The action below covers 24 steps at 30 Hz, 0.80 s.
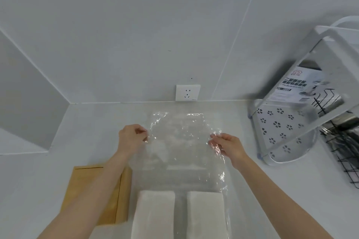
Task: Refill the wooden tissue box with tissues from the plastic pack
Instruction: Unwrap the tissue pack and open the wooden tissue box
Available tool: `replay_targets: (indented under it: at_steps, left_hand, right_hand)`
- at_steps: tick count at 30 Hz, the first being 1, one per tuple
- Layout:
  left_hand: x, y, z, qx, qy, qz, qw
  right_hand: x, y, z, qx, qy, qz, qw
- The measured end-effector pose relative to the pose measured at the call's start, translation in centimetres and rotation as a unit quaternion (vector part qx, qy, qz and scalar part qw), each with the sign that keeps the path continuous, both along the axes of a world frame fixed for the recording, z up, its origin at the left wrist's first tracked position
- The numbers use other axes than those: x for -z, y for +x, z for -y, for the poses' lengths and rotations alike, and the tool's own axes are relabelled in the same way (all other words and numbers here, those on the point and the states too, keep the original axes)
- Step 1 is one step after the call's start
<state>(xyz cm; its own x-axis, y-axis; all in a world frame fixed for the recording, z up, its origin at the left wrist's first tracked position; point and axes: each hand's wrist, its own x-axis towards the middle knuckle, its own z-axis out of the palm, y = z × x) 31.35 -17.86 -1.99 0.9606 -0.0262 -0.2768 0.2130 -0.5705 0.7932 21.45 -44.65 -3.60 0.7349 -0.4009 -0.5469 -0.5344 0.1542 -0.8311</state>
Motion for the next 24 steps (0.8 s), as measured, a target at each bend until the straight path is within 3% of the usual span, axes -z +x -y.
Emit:
replay_targets:
  at_steps: [3, 8, 12, 15, 18, 21, 24]
  left_hand:
    - [1.7, 0.9, 0.3, -0.004, 0.050, -0.031, 0.998]
    - [3.8, 1.7, 0.3, 0.041, 0.128, -0.060, 0.989]
    - [3.4, 1.1, 1.0, 0.111, 0.241, -0.050, 0.963]
    - [2.0, -0.3, 1.6, 0.157, 0.306, 0.004, 0.939]
    - [0.6, -3.2, 1.9, 0.263, 0.253, 0.071, 0.928]
    - [-0.3, -6.9, 1.6, 0.334, 0.148, 0.036, 0.930]
    - [0.3, -10.6, 0.3, 0.370, 0.118, 0.065, 0.919]
  right_hand:
    - [1.3, 1.0, -0.1, 0.014, -0.035, -0.012, 0.999]
    - [3.2, 1.8, -0.3, -0.060, -0.272, -0.057, 0.959]
    - [3.1, 1.8, -1.0, -0.077, -0.374, -0.059, 0.922]
    - [2.4, 0.7, -1.6, -0.074, -0.422, -0.020, 0.903]
    - [1.6, -1.5, -3.1, -0.142, -0.449, 0.027, 0.882]
    - [0.8, -4.4, -5.4, -0.221, -0.383, 0.028, 0.897]
    - [0.5, -7.6, -7.1, -0.267, -0.365, 0.033, 0.892]
